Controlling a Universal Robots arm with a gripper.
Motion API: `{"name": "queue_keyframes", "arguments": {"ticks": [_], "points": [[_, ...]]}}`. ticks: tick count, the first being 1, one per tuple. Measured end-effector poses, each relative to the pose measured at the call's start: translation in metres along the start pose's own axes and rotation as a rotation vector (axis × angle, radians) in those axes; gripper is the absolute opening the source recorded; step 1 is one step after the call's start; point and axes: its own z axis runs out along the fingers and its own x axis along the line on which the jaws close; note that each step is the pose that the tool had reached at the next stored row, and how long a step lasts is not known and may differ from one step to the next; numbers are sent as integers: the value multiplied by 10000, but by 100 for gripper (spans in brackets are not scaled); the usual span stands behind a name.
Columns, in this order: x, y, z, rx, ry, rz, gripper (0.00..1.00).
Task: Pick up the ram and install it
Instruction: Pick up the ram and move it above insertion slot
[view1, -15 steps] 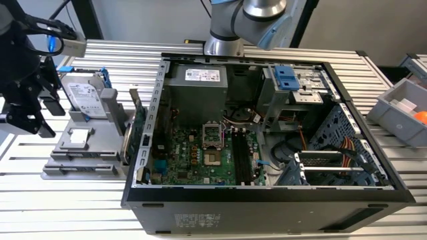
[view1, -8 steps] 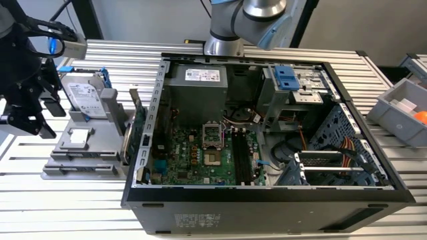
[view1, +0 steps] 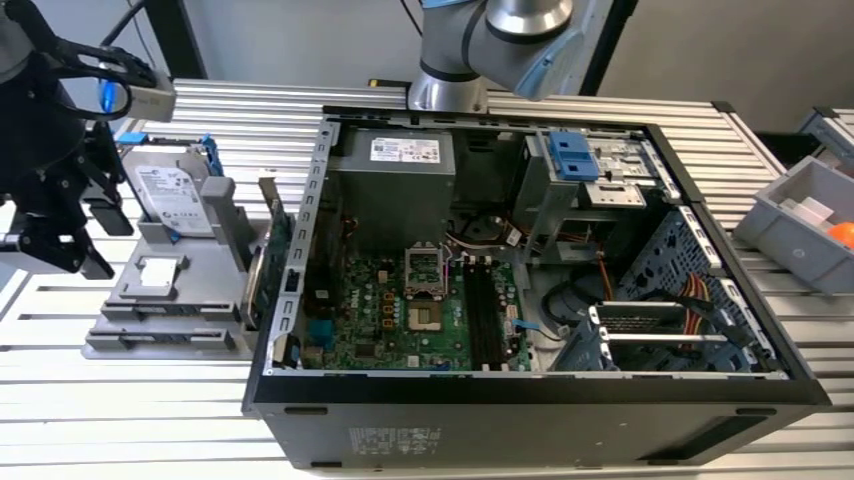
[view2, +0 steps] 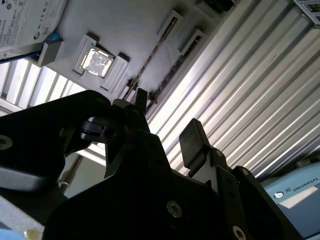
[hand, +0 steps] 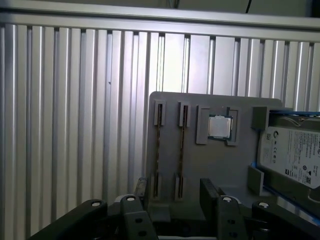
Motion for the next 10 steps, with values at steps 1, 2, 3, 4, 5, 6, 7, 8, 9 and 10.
{"name": "queue_keyframes", "arguments": {"ticks": [1, 2, 3, 4, 5, 6, 7, 8, 9, 10], "points": [[0, 0, 2, -1, 0, 0, 100], [0, 1, 5, 0, 0, 0, 100], [0, 0, 8, 0, 0, -1, 100], [0, 0, 12, 1, -1, 0, 100], [0, 0, 15, 1, -1, 0, 100], [0, 0, 20, 2, -2, -1, 100], [0, 0, 24, 1, -1, -1, 100], [0, 0, 27, 0, 0, -1, 100], [1, 0, 30, -1, 1, -1, 100], [1, 0, 33, -1, 0, -1, 100]]}}
